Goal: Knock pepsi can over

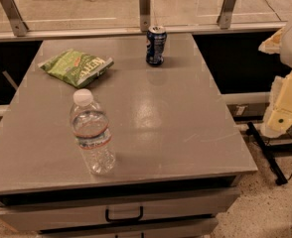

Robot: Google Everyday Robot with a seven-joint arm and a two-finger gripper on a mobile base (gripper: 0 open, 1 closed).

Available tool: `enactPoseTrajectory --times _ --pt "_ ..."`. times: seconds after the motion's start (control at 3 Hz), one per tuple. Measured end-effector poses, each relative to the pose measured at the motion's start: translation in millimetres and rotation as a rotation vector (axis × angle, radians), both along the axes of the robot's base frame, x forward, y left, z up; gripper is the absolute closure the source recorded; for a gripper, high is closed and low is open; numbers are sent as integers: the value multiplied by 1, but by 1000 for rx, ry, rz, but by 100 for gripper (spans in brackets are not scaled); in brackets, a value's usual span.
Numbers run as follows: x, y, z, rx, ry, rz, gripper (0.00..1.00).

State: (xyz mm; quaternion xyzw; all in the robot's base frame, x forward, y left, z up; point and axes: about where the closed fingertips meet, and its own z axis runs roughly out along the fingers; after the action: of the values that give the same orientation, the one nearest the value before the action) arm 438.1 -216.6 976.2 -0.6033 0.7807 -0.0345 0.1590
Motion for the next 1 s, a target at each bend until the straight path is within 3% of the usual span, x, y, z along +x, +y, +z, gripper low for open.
enactPoseTrajectory --times 0.33,0.67,1.0 --pt "0 0 0 0 0 0 0" --pt "24 11 -13 66 -16 26 0" --pt "82 37 -36 193 -67 83 0"
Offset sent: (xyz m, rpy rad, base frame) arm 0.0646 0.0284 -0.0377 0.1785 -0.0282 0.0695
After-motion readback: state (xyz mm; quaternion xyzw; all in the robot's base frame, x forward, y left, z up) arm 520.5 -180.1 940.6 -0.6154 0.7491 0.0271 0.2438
